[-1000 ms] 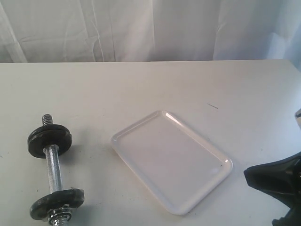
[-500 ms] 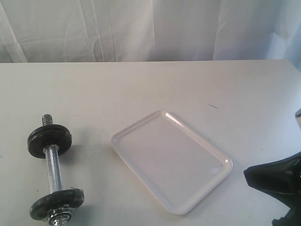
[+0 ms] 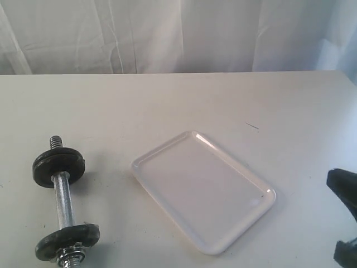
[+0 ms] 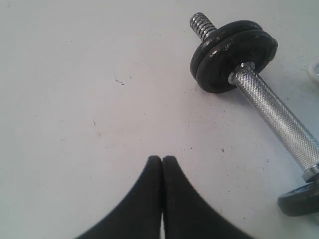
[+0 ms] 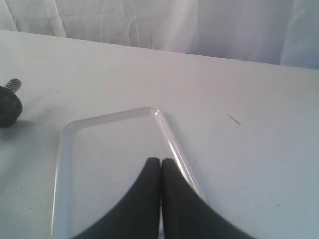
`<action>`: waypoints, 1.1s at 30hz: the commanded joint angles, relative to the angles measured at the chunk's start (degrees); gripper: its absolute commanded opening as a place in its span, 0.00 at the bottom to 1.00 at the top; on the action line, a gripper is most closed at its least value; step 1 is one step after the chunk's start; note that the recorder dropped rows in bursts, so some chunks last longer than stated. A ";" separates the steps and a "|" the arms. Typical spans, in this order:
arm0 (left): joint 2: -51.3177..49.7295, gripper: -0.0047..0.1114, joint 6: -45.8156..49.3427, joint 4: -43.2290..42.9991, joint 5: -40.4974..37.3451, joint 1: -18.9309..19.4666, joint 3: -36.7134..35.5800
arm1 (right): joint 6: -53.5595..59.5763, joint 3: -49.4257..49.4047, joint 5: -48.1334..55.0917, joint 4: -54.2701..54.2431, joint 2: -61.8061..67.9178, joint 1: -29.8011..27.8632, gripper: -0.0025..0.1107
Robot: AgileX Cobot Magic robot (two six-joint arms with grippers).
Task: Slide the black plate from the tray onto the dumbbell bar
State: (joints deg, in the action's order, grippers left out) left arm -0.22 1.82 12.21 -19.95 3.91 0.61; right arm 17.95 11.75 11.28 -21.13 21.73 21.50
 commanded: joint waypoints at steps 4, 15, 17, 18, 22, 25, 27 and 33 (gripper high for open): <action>0.22 0.04 -0.29 0.10 -0.64 0.01 -0.61 | -11.20 -11.15 1.13 7.98 -11.54 -10.09 0.02; 0.22 0.04 -0.29 0.10 -0.64 0.01 -0.61 | -19.75 -11.40 8.54 16.63 -17.25 -20.60 0.02; 0.22 0.04 -0.29 0.10 -0.64 0.01 -0.61 | -19.87 -11.75 7.66 16.74 -17.25 -20.87 0.02; 0.22 0.04 -0.29 0.10 -0.64 0.01 -0.61 | -19.97 -11.75 7.01 16.74 -17.25 -21.01 0.02; 0.22 0.04 -0.29 0.10 -0.64 0.01 -0.61 | -20.84 -11.75 6.93 16.96 -17.25 -21.36 0.02; 0.22 0.04 -0.29 0.10 -0.64 0.01 -0.61 | -20.84 -11.75 6.93 16.96 -17.25 -21.52 0.02; 0.22 0.04 -0.29 0.10 -0.64 0.01 -0.61 | -20.84 -11.75 7.13 16.96 -17.25 -21.50 0.02; 0.22 0.04 -0.29 0.10 -0.64 0.01 -0.61 | -20.84 -11.75 6.74 16.96 -17.25 -21.50 0.02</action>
State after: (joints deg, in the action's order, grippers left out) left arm -0.22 1.82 12.21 -19.95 3.91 0.51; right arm -2.60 0.32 19.02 -4.59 4.73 0.33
